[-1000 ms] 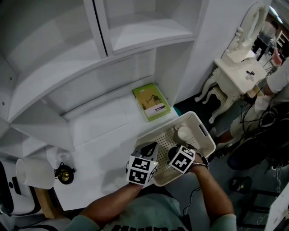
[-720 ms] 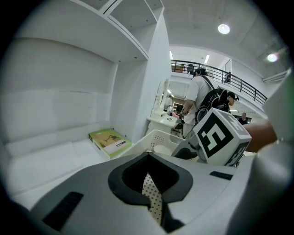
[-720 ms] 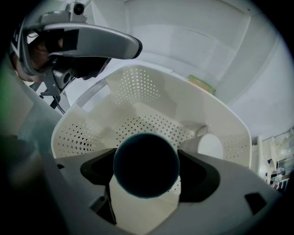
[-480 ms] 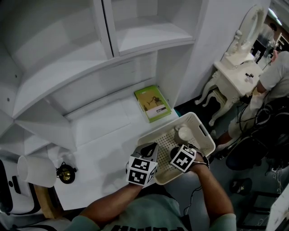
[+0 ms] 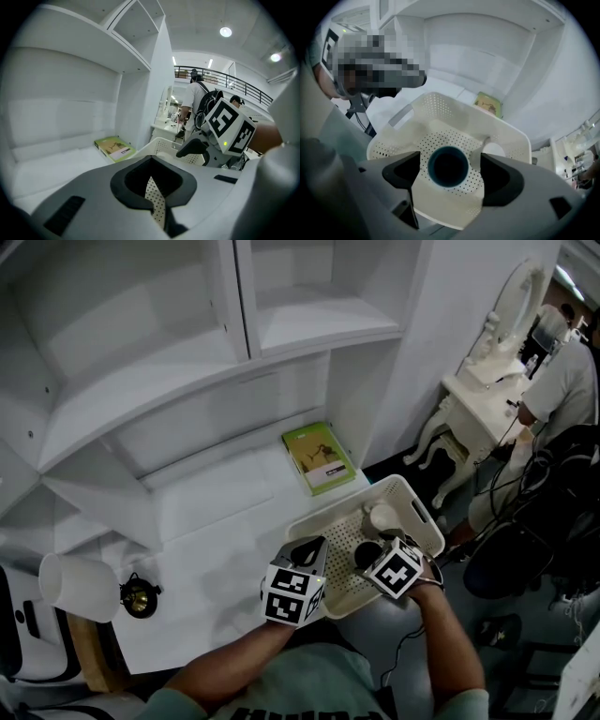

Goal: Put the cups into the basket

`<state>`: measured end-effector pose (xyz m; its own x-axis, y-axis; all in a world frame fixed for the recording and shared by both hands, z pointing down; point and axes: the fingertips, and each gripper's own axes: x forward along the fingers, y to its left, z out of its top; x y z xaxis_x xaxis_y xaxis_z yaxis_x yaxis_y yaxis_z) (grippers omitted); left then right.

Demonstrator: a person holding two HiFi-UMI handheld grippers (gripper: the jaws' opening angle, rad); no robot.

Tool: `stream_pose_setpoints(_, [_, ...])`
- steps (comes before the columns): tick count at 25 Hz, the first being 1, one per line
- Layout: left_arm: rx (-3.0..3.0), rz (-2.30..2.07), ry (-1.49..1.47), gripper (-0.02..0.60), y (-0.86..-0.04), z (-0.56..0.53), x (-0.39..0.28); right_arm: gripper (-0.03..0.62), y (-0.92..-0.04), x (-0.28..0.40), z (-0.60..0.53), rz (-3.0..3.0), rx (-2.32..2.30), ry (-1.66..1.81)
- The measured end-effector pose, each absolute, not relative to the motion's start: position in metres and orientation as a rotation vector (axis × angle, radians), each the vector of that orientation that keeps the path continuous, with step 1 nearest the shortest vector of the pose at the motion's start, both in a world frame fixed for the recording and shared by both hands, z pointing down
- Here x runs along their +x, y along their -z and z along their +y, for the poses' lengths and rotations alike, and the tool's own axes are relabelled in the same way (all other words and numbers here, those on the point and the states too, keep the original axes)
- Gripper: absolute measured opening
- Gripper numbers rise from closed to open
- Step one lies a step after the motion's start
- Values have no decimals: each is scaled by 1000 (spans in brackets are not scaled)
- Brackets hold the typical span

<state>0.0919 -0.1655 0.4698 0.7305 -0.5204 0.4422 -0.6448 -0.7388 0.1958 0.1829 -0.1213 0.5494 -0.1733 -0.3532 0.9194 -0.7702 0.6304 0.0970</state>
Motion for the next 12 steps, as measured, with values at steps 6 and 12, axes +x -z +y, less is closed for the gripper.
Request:
stream_pose_setpoints(6, [2601,-926,-502,6,-466,-152,80,382,-514,174,-112,-1903,1176,-486])
stream_pose_setpoints(12, [2618,-948,-479,6,-460,-131,68,369,-492,156,-88,-1941,1321,-471])
